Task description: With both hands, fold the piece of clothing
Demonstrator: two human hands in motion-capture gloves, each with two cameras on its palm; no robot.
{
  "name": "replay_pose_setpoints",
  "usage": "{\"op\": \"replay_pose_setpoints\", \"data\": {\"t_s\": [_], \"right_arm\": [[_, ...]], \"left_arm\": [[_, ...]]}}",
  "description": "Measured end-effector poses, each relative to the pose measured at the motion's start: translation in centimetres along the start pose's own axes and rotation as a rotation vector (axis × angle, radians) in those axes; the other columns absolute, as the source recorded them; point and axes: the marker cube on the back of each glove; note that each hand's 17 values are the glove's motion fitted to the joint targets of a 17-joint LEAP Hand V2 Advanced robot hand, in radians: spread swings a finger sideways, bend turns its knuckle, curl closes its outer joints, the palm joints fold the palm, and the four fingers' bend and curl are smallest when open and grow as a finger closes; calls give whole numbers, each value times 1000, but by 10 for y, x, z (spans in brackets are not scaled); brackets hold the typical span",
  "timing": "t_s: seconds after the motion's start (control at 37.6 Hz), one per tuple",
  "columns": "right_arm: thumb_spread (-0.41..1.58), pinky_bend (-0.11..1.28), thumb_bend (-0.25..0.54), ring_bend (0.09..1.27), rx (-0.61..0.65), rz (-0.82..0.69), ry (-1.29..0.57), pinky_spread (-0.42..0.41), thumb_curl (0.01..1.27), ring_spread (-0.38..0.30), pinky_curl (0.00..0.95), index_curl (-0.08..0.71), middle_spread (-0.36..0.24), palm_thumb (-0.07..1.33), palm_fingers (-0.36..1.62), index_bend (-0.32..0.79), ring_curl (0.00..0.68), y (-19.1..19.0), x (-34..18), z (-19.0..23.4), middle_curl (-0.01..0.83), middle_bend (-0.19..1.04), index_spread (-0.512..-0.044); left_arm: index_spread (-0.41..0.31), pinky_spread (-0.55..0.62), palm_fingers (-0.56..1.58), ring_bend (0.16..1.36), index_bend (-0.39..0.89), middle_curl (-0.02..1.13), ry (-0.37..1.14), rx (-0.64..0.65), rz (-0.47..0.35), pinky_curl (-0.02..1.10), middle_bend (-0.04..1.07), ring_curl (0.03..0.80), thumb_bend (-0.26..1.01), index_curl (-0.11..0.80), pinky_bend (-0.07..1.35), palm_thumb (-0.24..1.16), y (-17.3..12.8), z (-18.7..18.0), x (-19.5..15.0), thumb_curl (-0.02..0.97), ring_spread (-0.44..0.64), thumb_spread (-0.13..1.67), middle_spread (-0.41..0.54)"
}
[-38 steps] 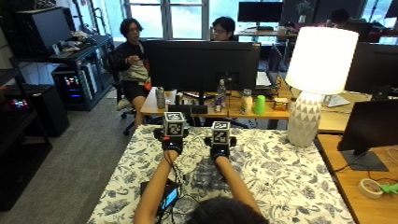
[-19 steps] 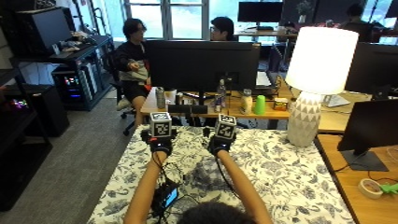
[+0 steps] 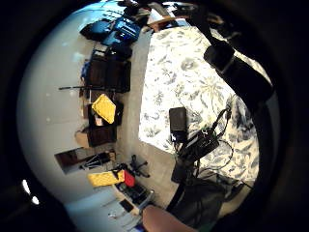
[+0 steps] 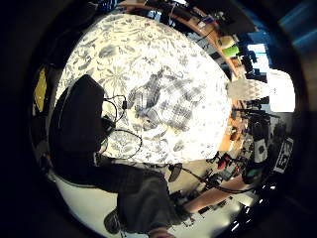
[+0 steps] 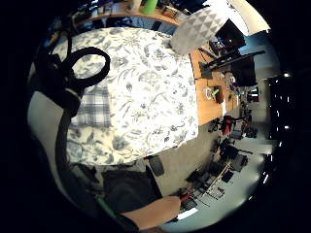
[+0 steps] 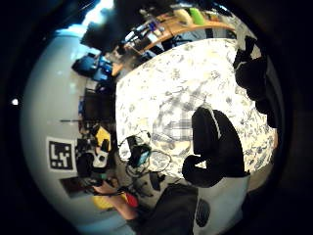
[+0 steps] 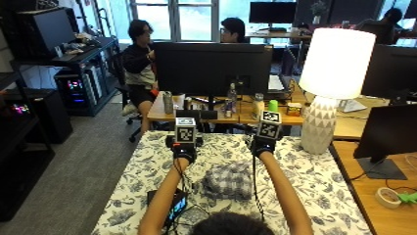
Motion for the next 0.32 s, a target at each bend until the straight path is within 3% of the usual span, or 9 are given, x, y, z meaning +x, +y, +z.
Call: {"op": "replay_pose_setpoints", "data": {"t_s": [0.11,0.32], "right_arm": [[1181,604,-11,571,-4,3,-4,-203,409,-154,383,249,-102,791,1135,104,406,-1,9,2,463,305,-216],[1202,584,-12,547,-28,13,15,-183,395,-150,378,252,-101,799,1134,103,405,-10,8,20,460,294,-217]], "left_arm": [[-57,134,387,601,142,302,7,-54,31,352,152,329,-5,314,563,378,2,2,7,228,95,1465,73],[-56,139,379,605,141,296,21,-18,63,355,153,328,-8,313,570,358,-4,-5,11,224,103,1454,83]]}}
